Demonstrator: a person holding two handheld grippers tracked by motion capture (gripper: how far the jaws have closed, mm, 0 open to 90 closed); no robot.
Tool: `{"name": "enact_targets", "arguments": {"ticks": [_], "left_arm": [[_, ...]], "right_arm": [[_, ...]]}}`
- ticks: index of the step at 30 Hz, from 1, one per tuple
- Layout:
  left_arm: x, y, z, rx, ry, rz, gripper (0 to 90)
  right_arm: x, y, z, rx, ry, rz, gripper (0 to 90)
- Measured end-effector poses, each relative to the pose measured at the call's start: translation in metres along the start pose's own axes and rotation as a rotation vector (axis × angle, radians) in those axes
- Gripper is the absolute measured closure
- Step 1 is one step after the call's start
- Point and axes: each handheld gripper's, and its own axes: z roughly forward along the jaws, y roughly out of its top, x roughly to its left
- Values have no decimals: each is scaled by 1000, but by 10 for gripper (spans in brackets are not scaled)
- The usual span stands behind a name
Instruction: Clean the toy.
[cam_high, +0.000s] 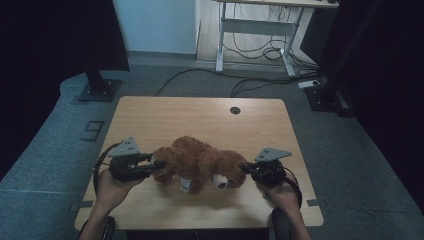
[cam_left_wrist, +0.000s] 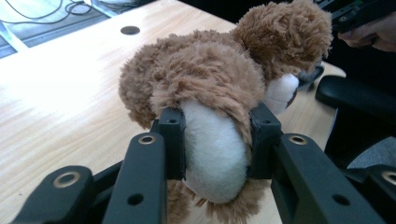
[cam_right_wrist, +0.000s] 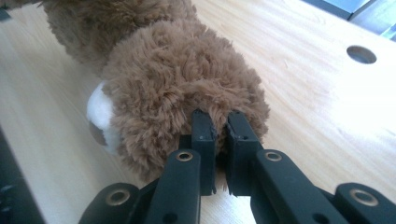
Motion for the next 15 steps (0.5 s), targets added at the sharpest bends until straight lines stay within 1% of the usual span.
{"name": "enact_targets", "arguments": {"ticks": [1,2,4,7,10,12,15], "left_arm": [[1,3,0,-1,1,-10,640],[4,5,1,8,1,-20,637],[12,8,10,40,11,-42,630],[30,6,31,93,24,-81,627],[45,2,46,98,20,-116,621],[51,2,54,98,23,-120,604],[58,2,65,116,30,-107,580]], "right_arm": [[-1,3,-2,-1,-1,2,836],[-2,6,-3,2,-1,2,836],[-8,10,1,29,-3,8,836],[-16,12,16,75,-5,18,836],[-24,11,29,111,-10,35,836],[-30,10,36,122,-12,48,835],[-37,8,44,141,-13,62,834]]}}
